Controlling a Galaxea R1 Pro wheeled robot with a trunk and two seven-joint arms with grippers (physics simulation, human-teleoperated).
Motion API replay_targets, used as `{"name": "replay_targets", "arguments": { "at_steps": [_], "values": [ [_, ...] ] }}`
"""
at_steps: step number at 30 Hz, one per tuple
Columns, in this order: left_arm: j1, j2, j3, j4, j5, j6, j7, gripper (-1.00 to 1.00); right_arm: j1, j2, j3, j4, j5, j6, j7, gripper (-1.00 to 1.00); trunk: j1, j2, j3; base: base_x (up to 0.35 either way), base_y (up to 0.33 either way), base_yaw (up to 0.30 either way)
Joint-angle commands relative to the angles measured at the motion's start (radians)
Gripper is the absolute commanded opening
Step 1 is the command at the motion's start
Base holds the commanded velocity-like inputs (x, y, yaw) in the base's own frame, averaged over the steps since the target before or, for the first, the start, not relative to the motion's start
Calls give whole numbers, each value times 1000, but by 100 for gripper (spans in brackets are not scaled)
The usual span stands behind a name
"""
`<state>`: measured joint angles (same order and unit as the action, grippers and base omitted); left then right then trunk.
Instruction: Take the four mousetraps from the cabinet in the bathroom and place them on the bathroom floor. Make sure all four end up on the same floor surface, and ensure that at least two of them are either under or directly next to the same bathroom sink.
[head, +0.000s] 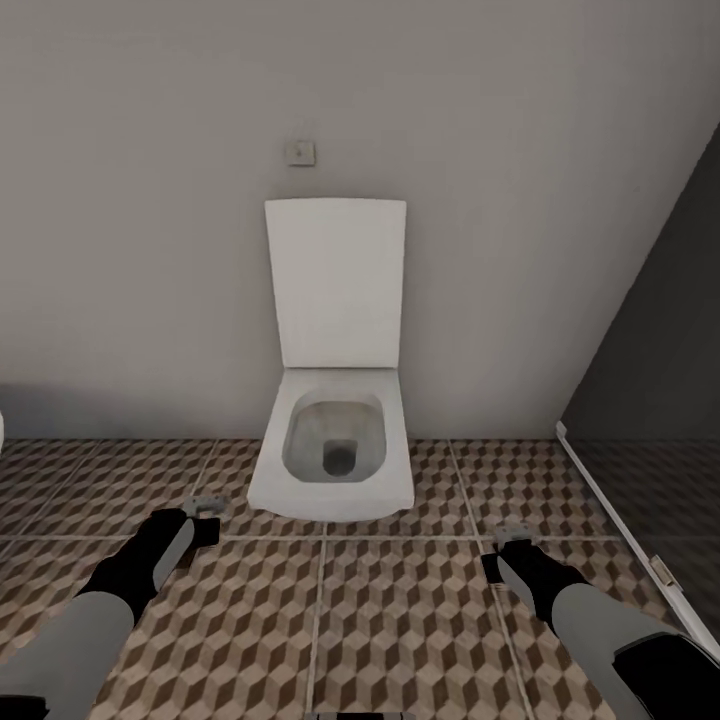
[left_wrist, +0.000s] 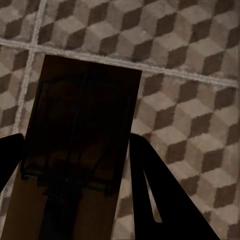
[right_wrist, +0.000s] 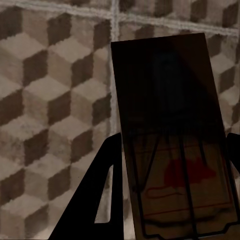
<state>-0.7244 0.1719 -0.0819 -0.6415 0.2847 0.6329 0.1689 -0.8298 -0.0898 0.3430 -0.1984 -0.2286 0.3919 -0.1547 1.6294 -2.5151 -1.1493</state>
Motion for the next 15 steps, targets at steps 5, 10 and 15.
{"name": "replay_targets", "arguments": {
  "at_steps": [5, 10, 15],
  "values": [
    [-1, 1, -7, 1, 7, 4, 8, -100, 0, -1, 8, -3, -12, 5, -5, -100, 0, 0, -1, 313, 0, 0],
    [0, 1, -7, 2, 7, 5, 8, -100, 0, -1, 8, -3, -12, 5, -5, -100, 0, 0, -1, 320, 9, 0],
    [0, 2, -7, 2, 7, 5, 8, -100, 0, -1, 8, -3, -12, 5, -5, -100, 0, 0, -1, 322, 80, 0]
  ]
}}
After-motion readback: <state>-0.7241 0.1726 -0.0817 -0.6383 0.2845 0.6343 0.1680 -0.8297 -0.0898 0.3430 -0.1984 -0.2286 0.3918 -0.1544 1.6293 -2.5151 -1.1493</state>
